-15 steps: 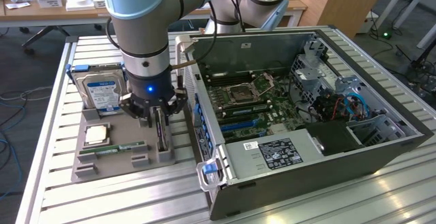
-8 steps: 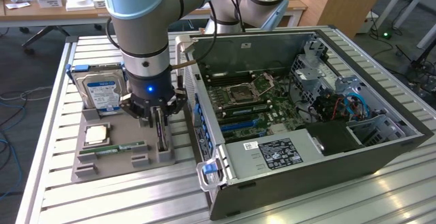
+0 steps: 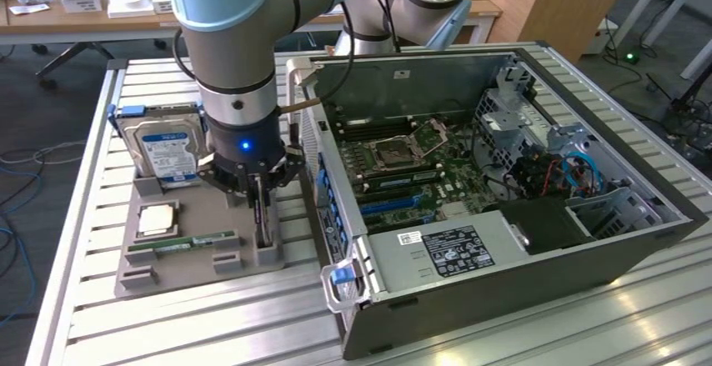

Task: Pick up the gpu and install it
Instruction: 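Pick up the gpu and move the gpu toward the slot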

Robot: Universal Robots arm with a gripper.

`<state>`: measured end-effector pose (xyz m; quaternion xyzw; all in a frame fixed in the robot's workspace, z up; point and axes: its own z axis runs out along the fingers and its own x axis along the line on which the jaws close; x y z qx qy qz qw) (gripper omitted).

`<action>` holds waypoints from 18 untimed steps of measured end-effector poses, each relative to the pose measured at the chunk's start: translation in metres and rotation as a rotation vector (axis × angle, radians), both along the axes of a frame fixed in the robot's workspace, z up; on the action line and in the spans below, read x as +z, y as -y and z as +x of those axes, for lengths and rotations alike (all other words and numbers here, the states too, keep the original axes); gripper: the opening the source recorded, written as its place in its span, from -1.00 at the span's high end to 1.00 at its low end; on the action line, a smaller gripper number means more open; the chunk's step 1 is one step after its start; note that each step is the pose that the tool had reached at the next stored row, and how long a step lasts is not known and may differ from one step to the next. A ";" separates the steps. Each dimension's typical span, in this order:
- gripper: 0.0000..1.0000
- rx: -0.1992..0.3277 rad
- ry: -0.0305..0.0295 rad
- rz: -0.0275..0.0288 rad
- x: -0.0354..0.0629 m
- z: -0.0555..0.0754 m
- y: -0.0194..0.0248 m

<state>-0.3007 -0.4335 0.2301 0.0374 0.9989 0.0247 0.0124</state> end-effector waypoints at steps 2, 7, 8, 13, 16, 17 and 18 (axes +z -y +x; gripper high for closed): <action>0.47 0.000 0.0000 0.0000 0.0000 0.000 0.0000; 0.47 0.000 0.0000 0.0000 0.0000 0.000 0.0000; 0.47 0.000 0.0001 0.0000 0.0000 0.000 0.0000; 0.47 0.007 0.0000 0.0000 0.0000 0.000 0.0000; 0.47 0.028 0.0000 0.0000 -0.0001 0.000 0.0000; 0.47 0.035 0.0001 0.0000 -0.0001 0.000 0.0000; 0.47 0.042 0.0000 0.0000 -0.0001 0.000 0.0000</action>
